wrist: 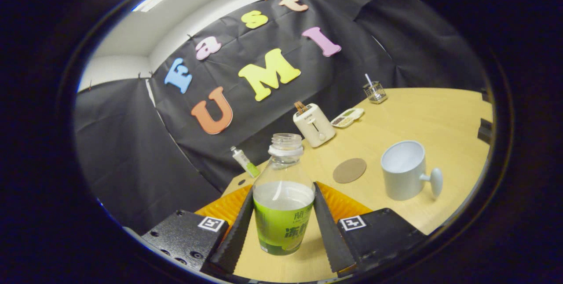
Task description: Take the bottle from table, then pour the juice into the cup, finally place the bottle on the coaster
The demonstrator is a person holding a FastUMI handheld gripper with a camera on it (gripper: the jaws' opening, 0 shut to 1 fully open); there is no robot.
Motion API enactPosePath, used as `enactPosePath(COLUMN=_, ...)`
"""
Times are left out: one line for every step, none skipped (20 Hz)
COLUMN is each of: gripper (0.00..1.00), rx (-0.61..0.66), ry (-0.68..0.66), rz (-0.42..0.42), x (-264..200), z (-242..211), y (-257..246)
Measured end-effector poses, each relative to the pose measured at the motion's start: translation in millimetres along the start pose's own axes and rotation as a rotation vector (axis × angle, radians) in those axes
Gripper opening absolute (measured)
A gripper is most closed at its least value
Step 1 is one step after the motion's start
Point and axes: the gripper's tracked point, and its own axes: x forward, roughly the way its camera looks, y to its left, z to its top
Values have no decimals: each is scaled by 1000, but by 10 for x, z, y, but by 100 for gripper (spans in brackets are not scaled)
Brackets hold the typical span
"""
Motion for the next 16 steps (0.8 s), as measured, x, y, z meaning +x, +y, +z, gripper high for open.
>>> enactPosePath(gripper=80, rx=27, ry=-2, rz=5, x=6, z=28, y=17)
enactPosePath(gripper=80, rx=44, ry=0, rz=0, x=5, z=25, y=4)
enactPosePath(gripper=80, rx=53, ry=5, rz=-6, x=4, z=36, y=-11)
enactPosePath(gripper=80, rx=67, ry=4, rz=-7, x=1, z=60, y=-10)
enactPosePath(gripper=80, rx=91, ry=2, rz=-1, x=1, z=89, y=-2)
enactPosePath(gripper=80, rx=120, ry=2, rz=6, x=-1, z=106, y=17)
enactPosePath(gripper=80, rx=146, ry=2, rz=20, x=-10, z=122, y=32)
enactPosePath(gripper=80, rx=170, ry=12, rz=31, x=-6, z=100, y=45)
enactPosePath(gripper=80, rx=195, ry=19, rz=39, x=-9, z=97, y=49)
enactPosePath(gripper=80, rx=221, ry=25, rz=45, x=1, z=117, y=58)
enactPosePath(gripper=80, rx=248, ry=34, rz=51, x=27, z=129, y=58)
enactPosePath(gripper=80, rx=279, ry=33, rz=62, x=39, z=152, y=57)
enactPosePath(gripper=80, rx=312, ry=32, rz=76, x=46, z=197, y=66)
enactPosePath(gripper=80, rx=338, ry=29, rz=92, x=43, z=228, y=90)
enactPosePath(gripper=80, rx=357, ry=31, rz=103, x=34, z=256, y=104)
enactPosePath(gripper=80, rx=377, ry=28, rz=109, x=22, z=267, y=101)
